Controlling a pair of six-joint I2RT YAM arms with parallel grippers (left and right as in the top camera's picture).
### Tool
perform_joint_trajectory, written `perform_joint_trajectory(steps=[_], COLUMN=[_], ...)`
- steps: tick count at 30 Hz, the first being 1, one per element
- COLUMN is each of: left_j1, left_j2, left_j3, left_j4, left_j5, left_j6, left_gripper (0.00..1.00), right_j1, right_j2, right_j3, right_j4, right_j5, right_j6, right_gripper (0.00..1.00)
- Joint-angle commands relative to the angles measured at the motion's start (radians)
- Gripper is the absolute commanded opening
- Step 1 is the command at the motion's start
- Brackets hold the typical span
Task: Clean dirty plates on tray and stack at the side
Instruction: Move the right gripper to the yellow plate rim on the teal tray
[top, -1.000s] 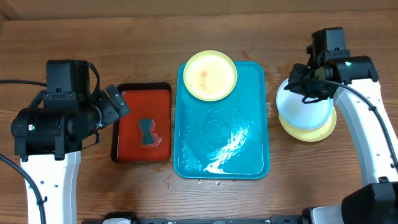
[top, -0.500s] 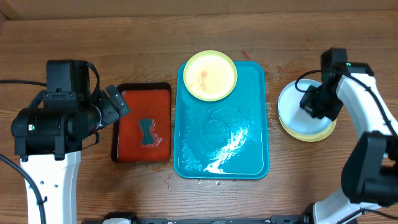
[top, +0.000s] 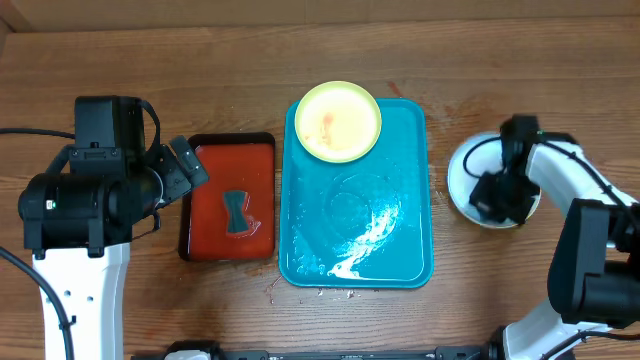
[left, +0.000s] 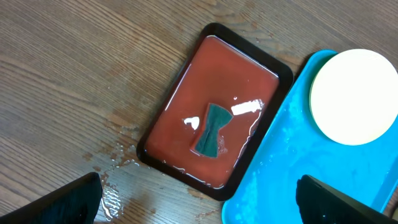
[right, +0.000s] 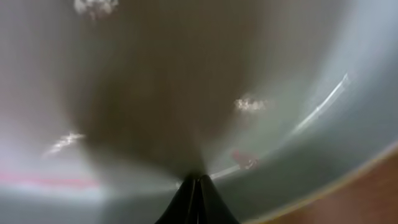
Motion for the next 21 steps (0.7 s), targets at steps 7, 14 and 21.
perform_joint_trajectory(steps=[7,14,21], left_j1=[0.000,0.000,0.000], left_j2=[0.001,0.001,0.001], left_j3=[0.006,0.006,0.006], left_j4=[0.000,0.000,0.000], left_j5=[-0.020,-0.020,-0.020], left_j6=[0.004,0.003,0.003], left_gripper=[1.00,1.00,1.00], right_j1=[0.011,0.123,0.282], right_j2=[-0.150,-0.203,-0.077], right_j3=[0.196,0.341,0.331], right_j4=[-0.139,-0.001,0.330], right_j5=[0.002,-0.186,-0.185], right_j6=[-0.069,-0.248,-0.249], right_gripper=[0.04,0.21,0.63])
